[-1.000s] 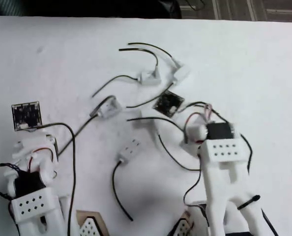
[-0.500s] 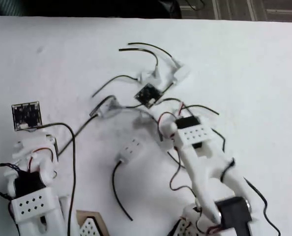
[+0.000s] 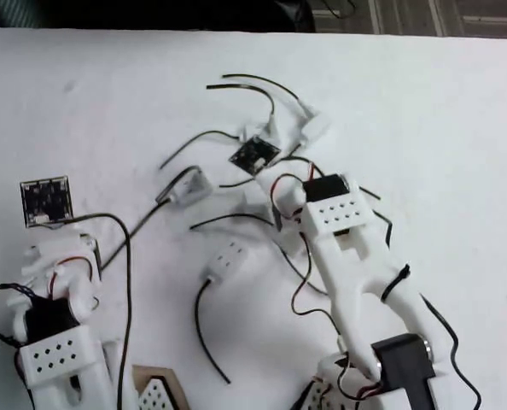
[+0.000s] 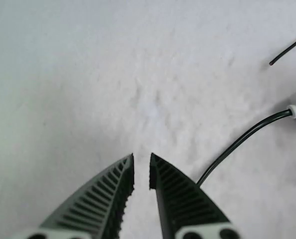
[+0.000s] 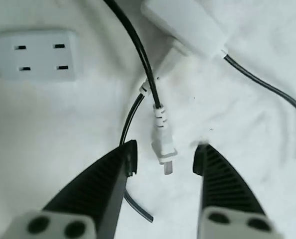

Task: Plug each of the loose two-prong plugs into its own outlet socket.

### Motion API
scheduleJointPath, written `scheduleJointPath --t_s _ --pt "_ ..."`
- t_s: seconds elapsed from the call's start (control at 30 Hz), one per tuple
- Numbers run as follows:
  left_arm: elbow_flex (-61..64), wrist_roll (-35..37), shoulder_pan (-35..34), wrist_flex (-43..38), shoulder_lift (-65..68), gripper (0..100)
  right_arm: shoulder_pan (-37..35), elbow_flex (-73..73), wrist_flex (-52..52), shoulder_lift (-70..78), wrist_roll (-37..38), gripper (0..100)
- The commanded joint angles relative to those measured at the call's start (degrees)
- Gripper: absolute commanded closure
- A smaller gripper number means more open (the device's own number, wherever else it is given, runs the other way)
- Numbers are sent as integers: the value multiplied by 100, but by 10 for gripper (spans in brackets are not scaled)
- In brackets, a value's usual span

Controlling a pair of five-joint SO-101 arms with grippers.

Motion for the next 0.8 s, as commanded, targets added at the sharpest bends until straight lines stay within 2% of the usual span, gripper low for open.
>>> scheduleJointPath --t_s 0.0,0.3,0.47,0.77 --pt "-26 -35 -13 -97 -57 924 -31 132 22 -22 527 811" --pt "-26 -35 -13 -97 -57 924 207 211 -259 40 580 811" --pt "-26 -35 -13 -97 -57 924 224 -62 -233 769 580 812" --pt "-26 -35 -13 -97 -57 924 286 -2154 1288 2211 580 812"
